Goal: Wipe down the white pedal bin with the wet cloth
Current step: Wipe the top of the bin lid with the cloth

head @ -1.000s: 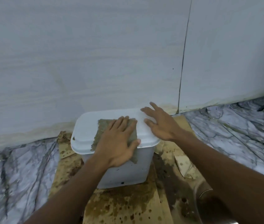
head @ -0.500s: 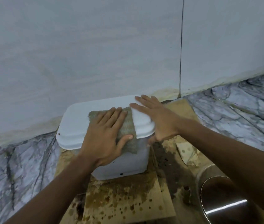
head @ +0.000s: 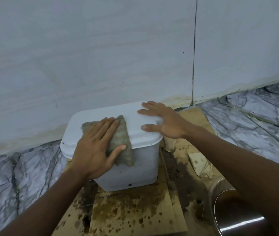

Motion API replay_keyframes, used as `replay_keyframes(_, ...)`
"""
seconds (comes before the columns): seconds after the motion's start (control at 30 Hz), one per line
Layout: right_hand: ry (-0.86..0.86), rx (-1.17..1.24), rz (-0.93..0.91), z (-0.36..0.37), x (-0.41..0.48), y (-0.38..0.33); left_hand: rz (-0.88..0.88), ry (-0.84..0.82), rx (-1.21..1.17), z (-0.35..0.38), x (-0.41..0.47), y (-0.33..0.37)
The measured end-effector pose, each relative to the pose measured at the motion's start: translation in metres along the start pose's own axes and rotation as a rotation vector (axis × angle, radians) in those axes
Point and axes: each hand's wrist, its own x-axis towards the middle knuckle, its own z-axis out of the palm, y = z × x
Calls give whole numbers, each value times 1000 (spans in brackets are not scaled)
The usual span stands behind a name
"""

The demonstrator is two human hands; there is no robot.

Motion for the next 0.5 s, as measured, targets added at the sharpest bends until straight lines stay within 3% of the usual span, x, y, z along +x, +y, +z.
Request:
replay_keyframes(0.1, 55, 98, 55, -2, 11, 2, -21, 30, -13, 5, 1, 14)
replay_keyframes(0.33, 18, -49, 9, 3, 18, 11, -101, 41, -4, 18, 33, 67)
replay_keyframes(0.5, 43, 70, 13, -2, 15, 17, -93, 18, -42, 17, 38, 74)
